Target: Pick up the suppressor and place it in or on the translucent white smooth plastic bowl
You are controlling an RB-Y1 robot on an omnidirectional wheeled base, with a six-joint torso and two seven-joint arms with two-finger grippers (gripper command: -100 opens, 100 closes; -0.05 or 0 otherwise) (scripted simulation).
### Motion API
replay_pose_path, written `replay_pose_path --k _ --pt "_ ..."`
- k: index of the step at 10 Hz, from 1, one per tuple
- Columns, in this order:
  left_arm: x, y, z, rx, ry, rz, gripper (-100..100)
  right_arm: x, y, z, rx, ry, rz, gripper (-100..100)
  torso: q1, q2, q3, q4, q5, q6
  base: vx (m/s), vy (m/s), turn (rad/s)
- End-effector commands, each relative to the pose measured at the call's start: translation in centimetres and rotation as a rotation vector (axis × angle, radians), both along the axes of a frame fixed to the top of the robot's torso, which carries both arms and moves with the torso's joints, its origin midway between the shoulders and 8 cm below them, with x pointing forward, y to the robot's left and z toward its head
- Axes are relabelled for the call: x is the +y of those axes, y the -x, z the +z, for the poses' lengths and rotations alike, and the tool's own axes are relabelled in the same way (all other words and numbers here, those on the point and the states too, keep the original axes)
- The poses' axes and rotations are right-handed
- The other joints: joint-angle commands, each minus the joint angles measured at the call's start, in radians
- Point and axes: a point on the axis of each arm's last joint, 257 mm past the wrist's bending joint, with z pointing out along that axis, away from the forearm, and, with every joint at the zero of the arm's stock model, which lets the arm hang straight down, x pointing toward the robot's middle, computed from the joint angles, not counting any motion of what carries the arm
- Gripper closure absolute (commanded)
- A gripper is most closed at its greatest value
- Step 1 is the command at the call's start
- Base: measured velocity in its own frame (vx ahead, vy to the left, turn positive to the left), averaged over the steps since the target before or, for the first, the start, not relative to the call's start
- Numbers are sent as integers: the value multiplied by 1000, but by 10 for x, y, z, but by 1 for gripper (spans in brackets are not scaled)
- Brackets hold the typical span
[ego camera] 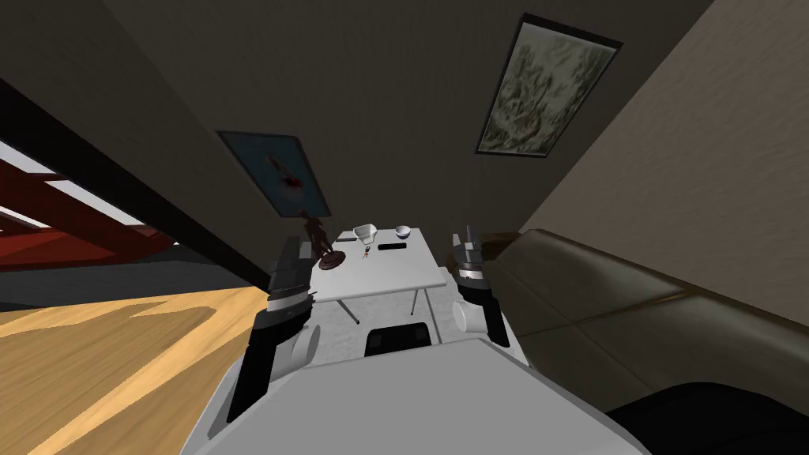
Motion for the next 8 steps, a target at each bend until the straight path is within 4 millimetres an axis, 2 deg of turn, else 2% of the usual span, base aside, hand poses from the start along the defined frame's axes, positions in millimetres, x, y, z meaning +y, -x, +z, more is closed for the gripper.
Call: replay_pose_path --k 1,4,7,8 --pt "-1 -4 0 12 -23 -21 -100 0 0 0 0 0 0 0 0 0 0 0 0 0 -7 -24 -53" --pt "5 -19 -3 49 -42 -54 -100 0 0 0 0 0 0 0 -4 2 1 0 -1 0 -32 -68 -102" --pt "25 -42 -7 97 -13 -68 -100 0 0 0 0 0 0 0 -7 2 1 0 -2 0 -29 -110 -149" --pt "26 -43 -9 107 -10 -65 -100 0 0 0 0 0 0 0 -7 2 1 0 -2 0 -26 -70 -75"
